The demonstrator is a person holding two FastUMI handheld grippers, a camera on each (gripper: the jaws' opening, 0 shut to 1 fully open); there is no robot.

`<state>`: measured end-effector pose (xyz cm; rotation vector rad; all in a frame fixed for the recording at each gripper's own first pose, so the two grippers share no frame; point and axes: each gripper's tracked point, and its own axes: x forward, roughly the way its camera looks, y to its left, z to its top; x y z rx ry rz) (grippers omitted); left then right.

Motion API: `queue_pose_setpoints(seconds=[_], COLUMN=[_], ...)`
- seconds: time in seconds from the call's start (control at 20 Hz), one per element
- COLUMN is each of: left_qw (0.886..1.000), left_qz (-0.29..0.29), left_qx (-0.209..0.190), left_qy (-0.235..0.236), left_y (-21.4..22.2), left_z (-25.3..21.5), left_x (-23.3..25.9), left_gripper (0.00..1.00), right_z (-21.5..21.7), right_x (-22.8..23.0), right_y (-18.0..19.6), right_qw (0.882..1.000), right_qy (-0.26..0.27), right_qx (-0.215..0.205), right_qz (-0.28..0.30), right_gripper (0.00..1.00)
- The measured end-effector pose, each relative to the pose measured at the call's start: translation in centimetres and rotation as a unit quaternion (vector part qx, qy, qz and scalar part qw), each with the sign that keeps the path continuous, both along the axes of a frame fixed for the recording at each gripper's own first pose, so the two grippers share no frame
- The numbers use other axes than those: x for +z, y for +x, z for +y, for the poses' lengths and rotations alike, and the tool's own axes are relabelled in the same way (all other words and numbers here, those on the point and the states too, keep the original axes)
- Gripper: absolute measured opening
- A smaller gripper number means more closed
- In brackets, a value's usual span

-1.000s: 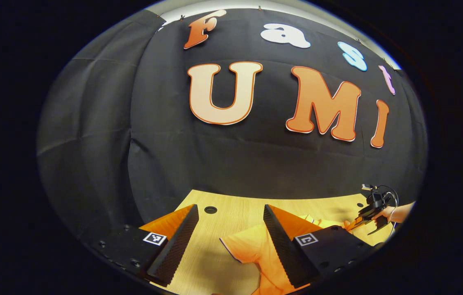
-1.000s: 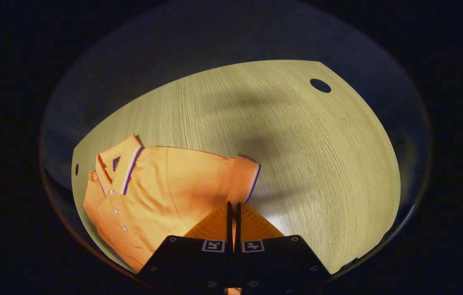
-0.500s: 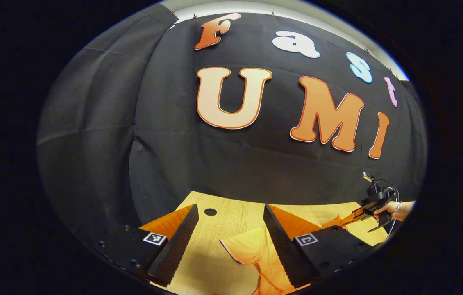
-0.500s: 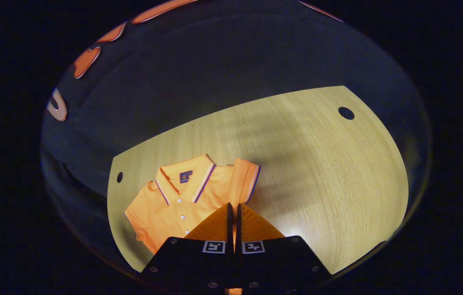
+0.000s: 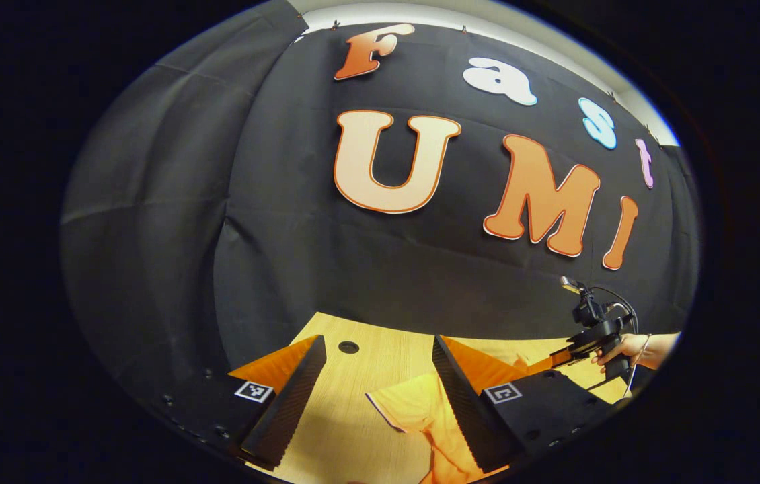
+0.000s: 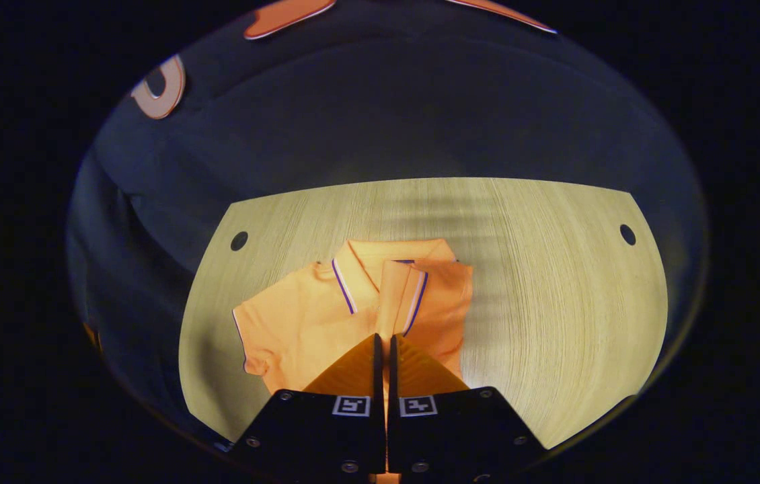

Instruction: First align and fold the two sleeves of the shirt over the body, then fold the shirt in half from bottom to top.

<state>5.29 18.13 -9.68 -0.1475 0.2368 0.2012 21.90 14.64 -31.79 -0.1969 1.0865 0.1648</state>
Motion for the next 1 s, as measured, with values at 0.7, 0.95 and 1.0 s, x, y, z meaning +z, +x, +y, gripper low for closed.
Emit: queue_pose_setpoints(seconds=[0.7, 0.95, 1.0], left_qw=[0.999, 0.997, 0.996], left_qz=[0.026, 0.053, 0.060], left_qx=[0.000, -0.024, -0.028], left_qy=[-0.023, -0.049, -0.059], left_y=[-0.2, 0.1, 0.6], left_z=[0.5, -1.1, -2.1], left_x=[-1.7, -2.7, -3.0], left_gripper=[0.98, 0.98, 0.98], right_z=[5.5, 4.3, 3.9], right_x=[-3.7, -1.6, -0.8], right_y=[-2.8, -2.7, -2.7], right_qw=[0.997, 0.998, 0.997], right_qy=[0.025, 0.030, 0.029], right_qx=[0.069, 0.055, 0.053], right_qz=[0.018, -0.030, -0.042], right_gripper=[0.82, 0.99, 0.99])
